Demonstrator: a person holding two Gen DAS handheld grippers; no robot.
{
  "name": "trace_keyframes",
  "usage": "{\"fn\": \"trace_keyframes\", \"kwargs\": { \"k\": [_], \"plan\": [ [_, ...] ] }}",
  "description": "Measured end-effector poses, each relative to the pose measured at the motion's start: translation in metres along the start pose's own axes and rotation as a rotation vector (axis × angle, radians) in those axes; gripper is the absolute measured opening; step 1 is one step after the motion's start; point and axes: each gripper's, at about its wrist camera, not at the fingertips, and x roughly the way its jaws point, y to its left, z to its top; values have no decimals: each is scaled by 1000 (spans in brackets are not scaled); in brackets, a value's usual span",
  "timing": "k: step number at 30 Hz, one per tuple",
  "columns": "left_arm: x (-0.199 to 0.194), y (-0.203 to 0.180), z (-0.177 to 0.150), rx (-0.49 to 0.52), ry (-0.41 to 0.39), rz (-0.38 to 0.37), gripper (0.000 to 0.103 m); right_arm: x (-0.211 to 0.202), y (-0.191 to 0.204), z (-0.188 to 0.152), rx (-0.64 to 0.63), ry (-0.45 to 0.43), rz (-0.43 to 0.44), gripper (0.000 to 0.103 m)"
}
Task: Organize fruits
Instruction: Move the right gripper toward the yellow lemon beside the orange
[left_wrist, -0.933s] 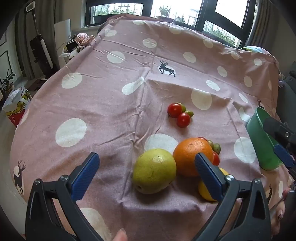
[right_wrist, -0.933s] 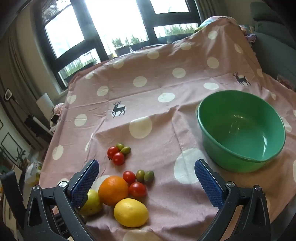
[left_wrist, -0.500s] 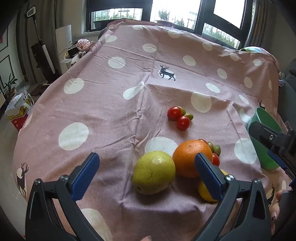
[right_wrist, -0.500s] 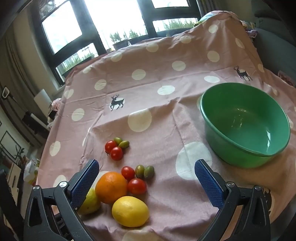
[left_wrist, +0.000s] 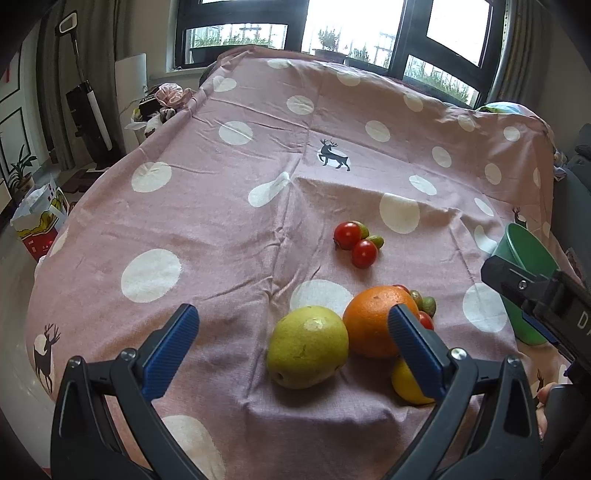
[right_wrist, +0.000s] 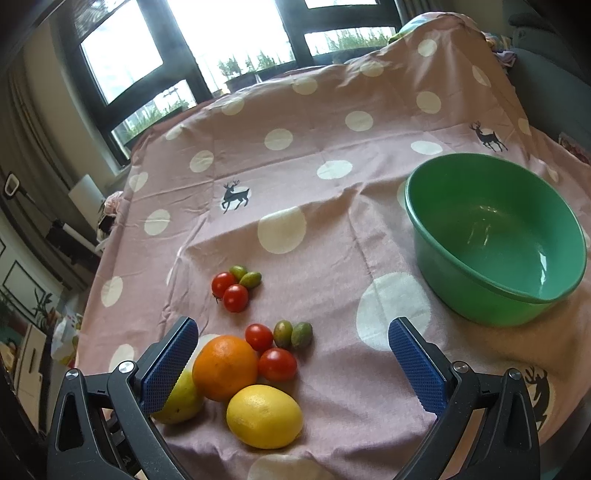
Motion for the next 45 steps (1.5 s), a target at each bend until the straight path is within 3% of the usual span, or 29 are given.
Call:
{"fn": "trace_keyframes", "kwargs": {
  "k": [16, 28, 35, 40, 45],
  "plan": [
    [-6, 4, 2, -33, -3, -59, 102, 10, 4, -4, 13, 80, 6, 103],
    [5, 4, -2, 15, 49, 42, 102, 20, 4, -7, 29, 157, 18, 103],
    [9, 3, -4, 19, 68, 23, 102, 26, 7, -10, 18, 193, 14, 103],
    [5, 16, 0, -38, 62, -23, 102, 28, 9, -11, 8, 206, 18, 103],
    [-1, 39, 3, -104, 44, -31, 99, 29, 7, -12, 22, 210, 76, 101]
  ]
}}
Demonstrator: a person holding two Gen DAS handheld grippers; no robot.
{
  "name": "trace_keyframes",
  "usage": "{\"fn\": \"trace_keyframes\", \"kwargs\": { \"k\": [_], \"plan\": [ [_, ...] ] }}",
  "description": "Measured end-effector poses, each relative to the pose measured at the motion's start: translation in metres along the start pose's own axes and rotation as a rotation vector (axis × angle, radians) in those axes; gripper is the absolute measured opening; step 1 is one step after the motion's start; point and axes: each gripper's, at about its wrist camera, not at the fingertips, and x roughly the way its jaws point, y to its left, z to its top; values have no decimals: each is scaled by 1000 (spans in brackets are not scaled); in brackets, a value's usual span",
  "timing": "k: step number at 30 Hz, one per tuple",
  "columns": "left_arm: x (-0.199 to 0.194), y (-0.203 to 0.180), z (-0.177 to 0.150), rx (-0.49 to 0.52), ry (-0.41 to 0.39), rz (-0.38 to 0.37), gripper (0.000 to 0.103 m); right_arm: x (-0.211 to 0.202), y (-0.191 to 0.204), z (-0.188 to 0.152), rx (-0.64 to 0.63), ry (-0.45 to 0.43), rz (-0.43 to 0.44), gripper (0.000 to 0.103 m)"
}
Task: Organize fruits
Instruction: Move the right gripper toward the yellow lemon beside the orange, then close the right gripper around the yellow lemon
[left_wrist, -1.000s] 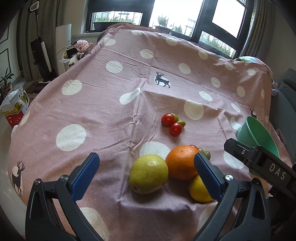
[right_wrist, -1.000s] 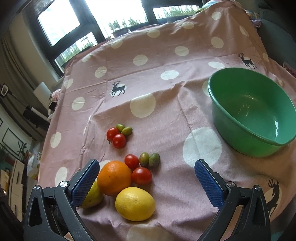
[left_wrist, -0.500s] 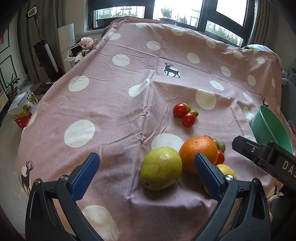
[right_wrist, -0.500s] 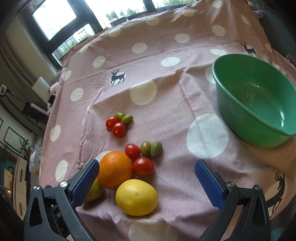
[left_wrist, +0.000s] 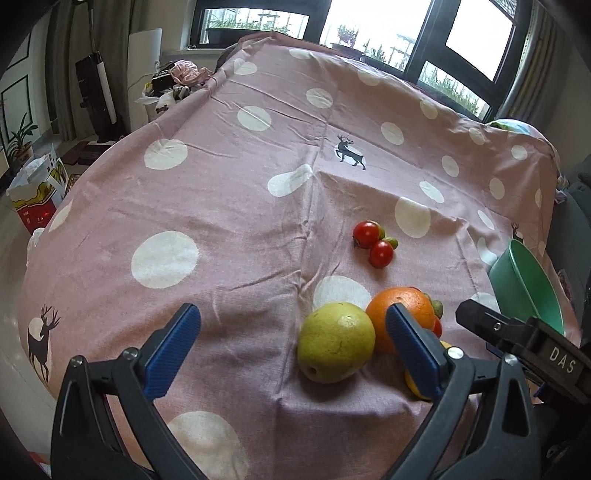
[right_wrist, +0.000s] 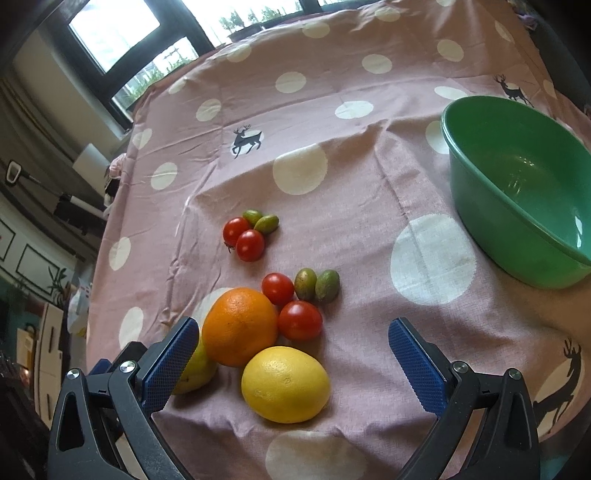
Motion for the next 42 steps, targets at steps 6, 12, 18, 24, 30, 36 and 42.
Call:
{"fn": "trace_keyframes", "kwargs": {
  "k": [6, 12, 18, 24, 30, 36, 42],
  "plan": [
    [-5, 14, 1, -50, 0, -53, 86, 4, 0, -1, 27, 22, 74, 81],
    [-5, 16, 1, -60, 8, -84, 75, 8, 10, -2, 11, 47, 89, 64],
    [-7, 13, 1, -65, 18, -117, 67, 8, 8, -5, -4, 78, 43, 65],
    [-9, 3, -1, -42, 20, -148, 67, 22, 0, -14, -5, 167, -1, 68],
    [-8, 2, -2, -42, 30, -151, 67, 32, 1, -19, -11, 201, 3, 70],
    [-6, 2, -2, -47, 38, -151, 67, 37, 14, -21, -66, 184, -16, 60],
    [-4, -1, -2, -40, 50, -175, 67, 29, 7, -8, -26, 101, -74, 60]
  ]
}}
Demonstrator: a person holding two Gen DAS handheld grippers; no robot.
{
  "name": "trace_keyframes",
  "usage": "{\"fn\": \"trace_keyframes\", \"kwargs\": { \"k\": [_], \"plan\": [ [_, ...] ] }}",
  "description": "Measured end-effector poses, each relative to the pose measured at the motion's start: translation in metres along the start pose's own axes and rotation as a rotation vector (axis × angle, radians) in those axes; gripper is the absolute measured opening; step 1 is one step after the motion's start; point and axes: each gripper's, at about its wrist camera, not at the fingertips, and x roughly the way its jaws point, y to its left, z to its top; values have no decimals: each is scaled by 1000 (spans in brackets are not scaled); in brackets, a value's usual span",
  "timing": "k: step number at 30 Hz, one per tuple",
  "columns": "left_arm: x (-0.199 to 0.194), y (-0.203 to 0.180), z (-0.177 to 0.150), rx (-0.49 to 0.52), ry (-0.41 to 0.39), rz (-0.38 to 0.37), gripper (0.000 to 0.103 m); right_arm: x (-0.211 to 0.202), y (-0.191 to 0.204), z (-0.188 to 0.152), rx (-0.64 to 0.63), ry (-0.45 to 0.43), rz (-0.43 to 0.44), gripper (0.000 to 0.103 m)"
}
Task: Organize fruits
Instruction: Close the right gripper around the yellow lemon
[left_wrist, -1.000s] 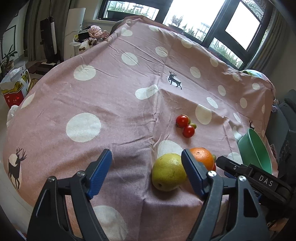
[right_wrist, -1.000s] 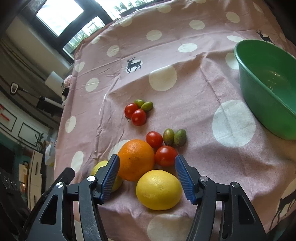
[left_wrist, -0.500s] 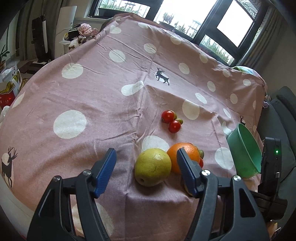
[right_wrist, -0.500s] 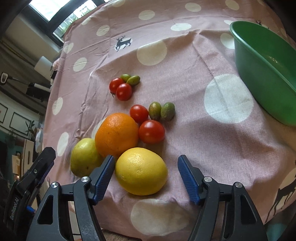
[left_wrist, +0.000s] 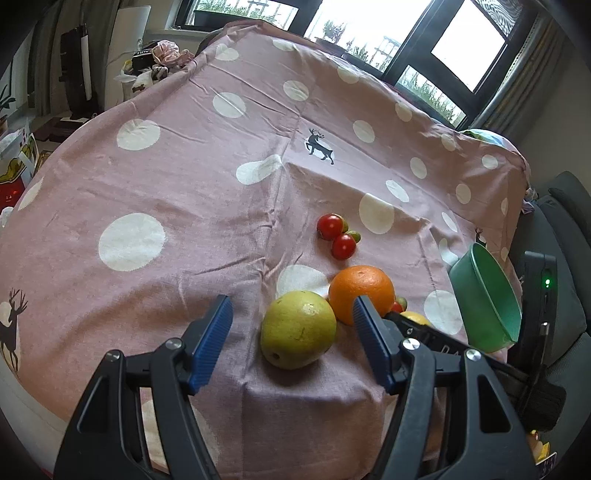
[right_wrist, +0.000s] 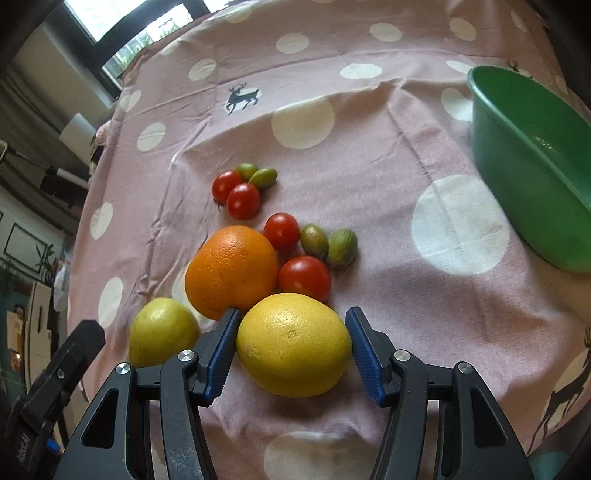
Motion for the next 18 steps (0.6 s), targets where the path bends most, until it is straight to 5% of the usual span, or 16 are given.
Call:
{"fn": "trace_keyframes", "kwargs": {
  "k": [3, 9, 18],
  "plan": [
    [3, -5, -1, 13, 9, -8, 67, -5, -6, 9, -2, -40, -43, 60],
    [9, -22, -6, 53, 36, -45, 67, 2, -25, 11, 41, 12, -29, 60],
    [20, -62, -19, 156, 92, -153, 64, -36, -46, 11, 128, -97, 47, 65]
  ]
}}
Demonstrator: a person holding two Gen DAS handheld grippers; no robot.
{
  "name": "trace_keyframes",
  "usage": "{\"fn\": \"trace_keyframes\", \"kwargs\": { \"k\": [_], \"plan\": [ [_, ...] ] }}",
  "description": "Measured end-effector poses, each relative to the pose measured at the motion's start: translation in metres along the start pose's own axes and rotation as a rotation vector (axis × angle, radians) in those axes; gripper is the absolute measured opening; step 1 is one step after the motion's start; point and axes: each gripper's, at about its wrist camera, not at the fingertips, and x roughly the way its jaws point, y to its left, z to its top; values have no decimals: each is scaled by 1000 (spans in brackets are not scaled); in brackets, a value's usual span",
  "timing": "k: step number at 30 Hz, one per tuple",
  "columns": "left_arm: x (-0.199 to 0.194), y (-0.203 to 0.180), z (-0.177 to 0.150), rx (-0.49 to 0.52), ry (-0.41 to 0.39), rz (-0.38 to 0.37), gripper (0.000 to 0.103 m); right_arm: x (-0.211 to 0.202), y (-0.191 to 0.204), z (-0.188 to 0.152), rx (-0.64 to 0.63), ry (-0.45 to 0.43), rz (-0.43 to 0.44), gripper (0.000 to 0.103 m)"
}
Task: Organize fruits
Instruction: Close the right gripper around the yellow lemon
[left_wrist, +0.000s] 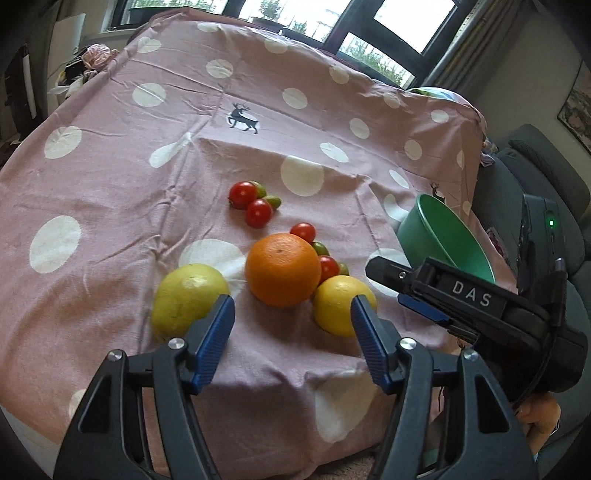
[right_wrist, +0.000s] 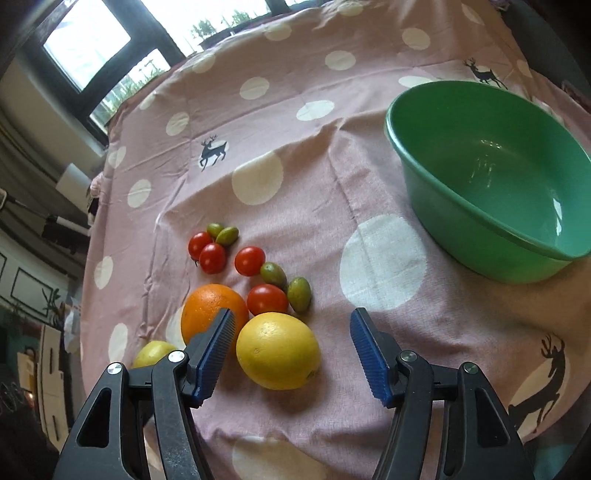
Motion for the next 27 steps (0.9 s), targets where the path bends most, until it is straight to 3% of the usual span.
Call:
{"fn": "trace_keyframes", "kwargs": {
  "k": [5, 7, 10, 17, 27],
  "plan": [
    [20, -18, -6, 36, 69, -83, 60, 3, -12, 1, 45, 26, 84, 65],
    [28, -21, -6, 31, 98, -98, 57, 7, -13, 0, 48, 34, 100, 58],
    [35, -26, -6, 48, 114, -80, 55, 13, -13, 0, 53, 57, 130, 51],
    [48, -28, -6, 57, 147, -56, 52, 27, -16, 0, 75, 120, 186, 51],
    [60, -27, -8, 58, 181, -42, 47, 31, -12, 0, 55, 145, 203, 51]
  ]
}}
